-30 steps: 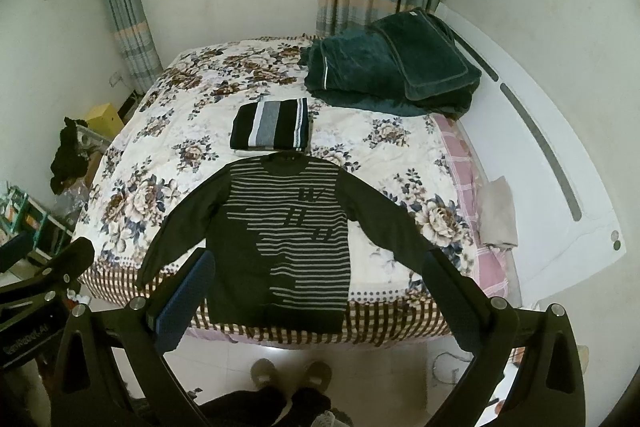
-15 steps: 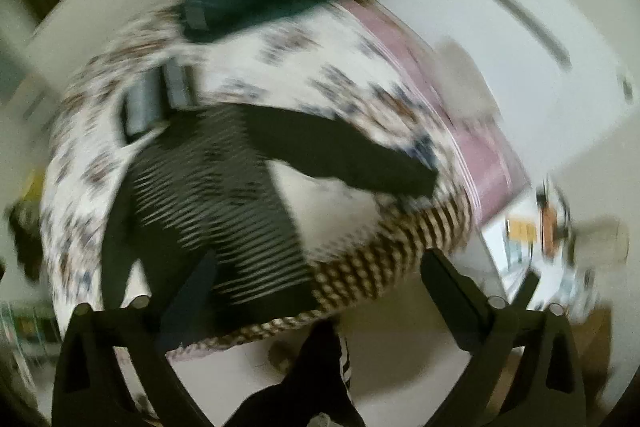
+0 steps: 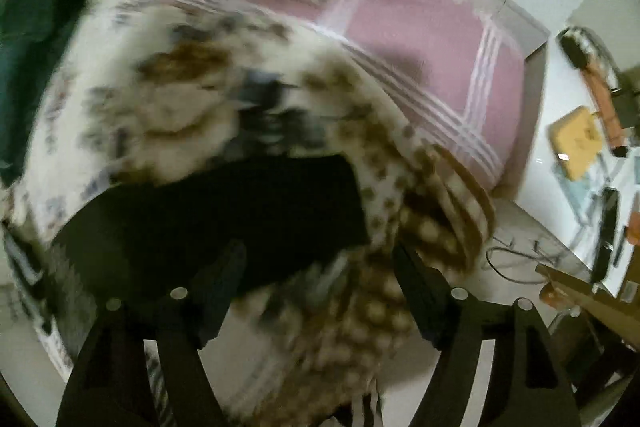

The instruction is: Fold small clothes

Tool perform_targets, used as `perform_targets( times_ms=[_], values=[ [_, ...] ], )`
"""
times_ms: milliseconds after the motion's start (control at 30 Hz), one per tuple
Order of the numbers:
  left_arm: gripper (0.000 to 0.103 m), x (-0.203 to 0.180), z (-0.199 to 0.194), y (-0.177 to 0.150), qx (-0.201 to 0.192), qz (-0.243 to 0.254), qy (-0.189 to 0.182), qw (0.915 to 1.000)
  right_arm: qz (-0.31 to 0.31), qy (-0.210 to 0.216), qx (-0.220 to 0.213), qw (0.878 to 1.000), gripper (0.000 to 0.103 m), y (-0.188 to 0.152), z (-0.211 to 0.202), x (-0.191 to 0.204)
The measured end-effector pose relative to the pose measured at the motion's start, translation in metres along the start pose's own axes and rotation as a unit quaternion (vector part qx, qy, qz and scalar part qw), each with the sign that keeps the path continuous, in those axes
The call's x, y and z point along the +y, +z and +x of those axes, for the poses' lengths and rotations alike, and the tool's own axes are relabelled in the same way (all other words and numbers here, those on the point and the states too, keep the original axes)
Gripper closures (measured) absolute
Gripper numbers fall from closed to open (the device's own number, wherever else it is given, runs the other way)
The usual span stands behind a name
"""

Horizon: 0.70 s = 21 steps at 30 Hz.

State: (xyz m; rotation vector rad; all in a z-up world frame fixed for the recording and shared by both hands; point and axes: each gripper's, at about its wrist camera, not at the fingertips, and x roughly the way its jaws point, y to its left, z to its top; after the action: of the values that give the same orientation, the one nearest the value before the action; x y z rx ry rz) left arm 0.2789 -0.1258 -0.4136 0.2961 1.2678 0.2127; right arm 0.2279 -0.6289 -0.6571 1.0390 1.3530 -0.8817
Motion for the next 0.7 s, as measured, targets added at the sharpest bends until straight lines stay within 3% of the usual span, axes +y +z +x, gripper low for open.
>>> perform_targets(
  times_ms=[167, 233, 267, 467, 567, 700],
  values=[
    [0.0, -0.041, 0.057, -0.001, 0.033, 0.018, 0.003, 0.9993, 0.011, 0.022, 0.035, 0.999, 0.028, 0.019, 0.067, 0.003],
    [0.0, -0.053, 0.07, 0.0, 0.031, 0.028, 0.003, 0.9991, -0.004, 0.038, 0.004, 0.999, 0.061, 0.018, 0.062, 0.01],
    [0.0, -0.058, 0.075, 0.0, 0.029, 0.033, 0.001, 0.999, -0.015, 0.035, -0.002, 0.999, 0.096, 0.019, 0.059, 0.014],
    [0.0, -0.083, 0.087, 0.008, 0.015, 0.048, -0.023, 0.9985, -0.037, 0.036, -0.09, 0.995, 0.098, 0.051, 0.002, 0.009],
    [0.0, -0.093, 0.092, 0.011, 0.008, 0.052, -0.037, 0.9979, -0.021, 0.042, -0.1, 0.994, 0.098, 0.074, -0.011, 0.006],
    [0.0, -0.101, 0.102, 0.011, 0.017, 0.044, -0.047, 0.9978, -0.024, 0.016, -0.097, 0.995, 0.099, 0.094, -0.004, 0.006]
  ],
)
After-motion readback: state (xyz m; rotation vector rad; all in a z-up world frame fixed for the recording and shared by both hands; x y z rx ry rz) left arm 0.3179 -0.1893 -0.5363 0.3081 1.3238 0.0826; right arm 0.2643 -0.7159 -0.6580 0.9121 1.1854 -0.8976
